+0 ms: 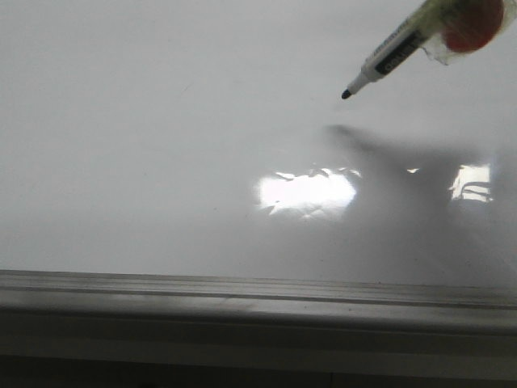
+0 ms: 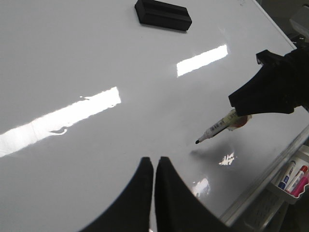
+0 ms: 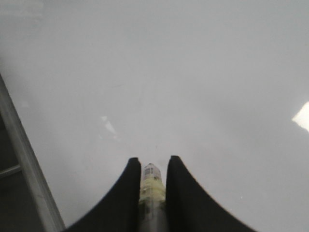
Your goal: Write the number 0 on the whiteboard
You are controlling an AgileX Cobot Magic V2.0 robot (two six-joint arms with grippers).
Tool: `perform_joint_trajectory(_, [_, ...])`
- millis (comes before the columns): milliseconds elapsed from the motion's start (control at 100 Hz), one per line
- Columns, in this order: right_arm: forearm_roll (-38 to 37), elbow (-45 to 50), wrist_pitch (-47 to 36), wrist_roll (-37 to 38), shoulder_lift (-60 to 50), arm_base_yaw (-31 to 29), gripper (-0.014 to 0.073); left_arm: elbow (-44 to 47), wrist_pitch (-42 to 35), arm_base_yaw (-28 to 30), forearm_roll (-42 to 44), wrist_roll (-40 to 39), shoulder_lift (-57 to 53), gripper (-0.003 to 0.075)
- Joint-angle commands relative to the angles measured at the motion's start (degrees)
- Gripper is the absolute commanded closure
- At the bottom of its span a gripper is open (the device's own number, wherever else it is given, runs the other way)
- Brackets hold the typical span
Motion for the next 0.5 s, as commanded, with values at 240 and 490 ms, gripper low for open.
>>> perform_joint_trajectory(240, [-0.99, -1.53, -10.67, 0.28, 4.60, -0.33, 0.0642, -1.35, -3.93, -0.07, -1.22, -0.77, 0.57, 0.0740])
perform_joint_trajectory(490, [-2.10, -1.53, -13.06, 0.28, 6.97, -0.33, 0.0642, -1.35, -3.93, -0.07, -1.68, -0.77, 0.57, 0.0740])
